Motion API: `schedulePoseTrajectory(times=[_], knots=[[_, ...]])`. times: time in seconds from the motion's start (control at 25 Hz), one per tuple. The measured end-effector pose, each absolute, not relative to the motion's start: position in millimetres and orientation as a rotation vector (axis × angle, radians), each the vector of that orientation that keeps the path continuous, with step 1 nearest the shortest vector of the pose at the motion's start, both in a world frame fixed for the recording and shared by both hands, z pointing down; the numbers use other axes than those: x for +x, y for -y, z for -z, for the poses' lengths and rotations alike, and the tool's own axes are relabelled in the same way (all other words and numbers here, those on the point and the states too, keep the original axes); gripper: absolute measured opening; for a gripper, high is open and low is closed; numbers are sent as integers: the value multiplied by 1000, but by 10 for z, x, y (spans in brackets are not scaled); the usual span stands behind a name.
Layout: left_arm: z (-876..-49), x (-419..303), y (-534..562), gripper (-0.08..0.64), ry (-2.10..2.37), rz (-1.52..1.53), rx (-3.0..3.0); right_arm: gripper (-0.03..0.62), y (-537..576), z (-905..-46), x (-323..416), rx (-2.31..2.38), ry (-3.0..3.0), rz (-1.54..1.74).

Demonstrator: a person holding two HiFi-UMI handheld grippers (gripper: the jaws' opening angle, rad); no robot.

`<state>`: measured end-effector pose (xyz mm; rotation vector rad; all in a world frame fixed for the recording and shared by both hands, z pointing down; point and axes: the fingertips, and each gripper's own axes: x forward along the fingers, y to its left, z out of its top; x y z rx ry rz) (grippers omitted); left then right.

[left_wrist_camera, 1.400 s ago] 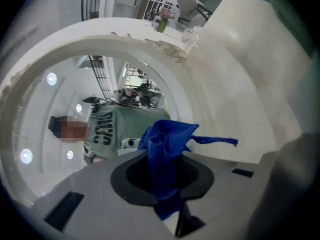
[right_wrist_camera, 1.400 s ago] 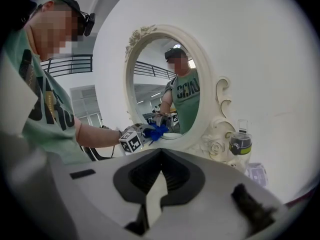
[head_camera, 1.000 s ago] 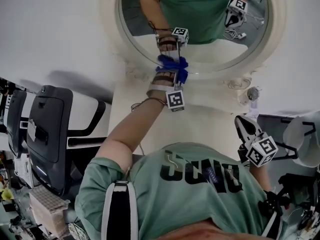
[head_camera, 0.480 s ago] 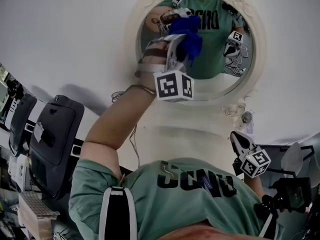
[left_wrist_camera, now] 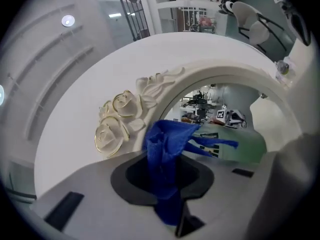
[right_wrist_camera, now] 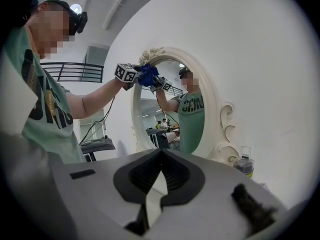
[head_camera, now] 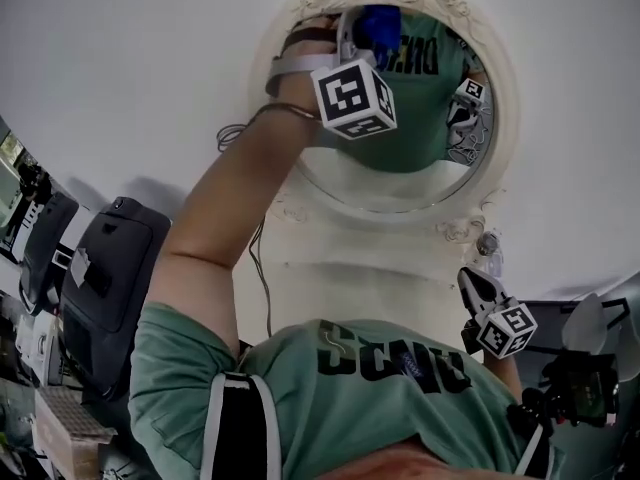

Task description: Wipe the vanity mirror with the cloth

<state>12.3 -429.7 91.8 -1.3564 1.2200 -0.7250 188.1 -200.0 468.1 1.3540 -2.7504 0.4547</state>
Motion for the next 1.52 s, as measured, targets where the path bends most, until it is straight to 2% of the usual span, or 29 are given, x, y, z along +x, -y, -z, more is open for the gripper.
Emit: schedulePoseTrajectory(times=[0.24, 0.36, 0.48, 0.76, 1.08, 1.52], knots=[[-973, 37, 4269, 83, -1238, 689, -1354, 8, 1957, -4719, 1824, 1352, 2730, -472], [-1294, 69, 4251, 81, -1197, 697, -1323, 8, 1950, -4755, 1790, 1350, 2723, -502], [-2022, 84, 4196, 81, -1157, 738, -1332, 8, 1883, -4872, 1774, 1326, 2699, -545], [-4464, -13, 4144, 83, -944, 1031, -1407, 8, 1828, -4921, 1841, 1325, 2622, -582], [-5856, -100, 4087, 83, -793, 1245, -1551, 8, 1790, -4990, 1890, 1319, 2566, -605], [-6086, -100, 4069, 81, -843, 1339, -1780, 8, 1797, -4858, 1779, 1299, 2587, -536]])
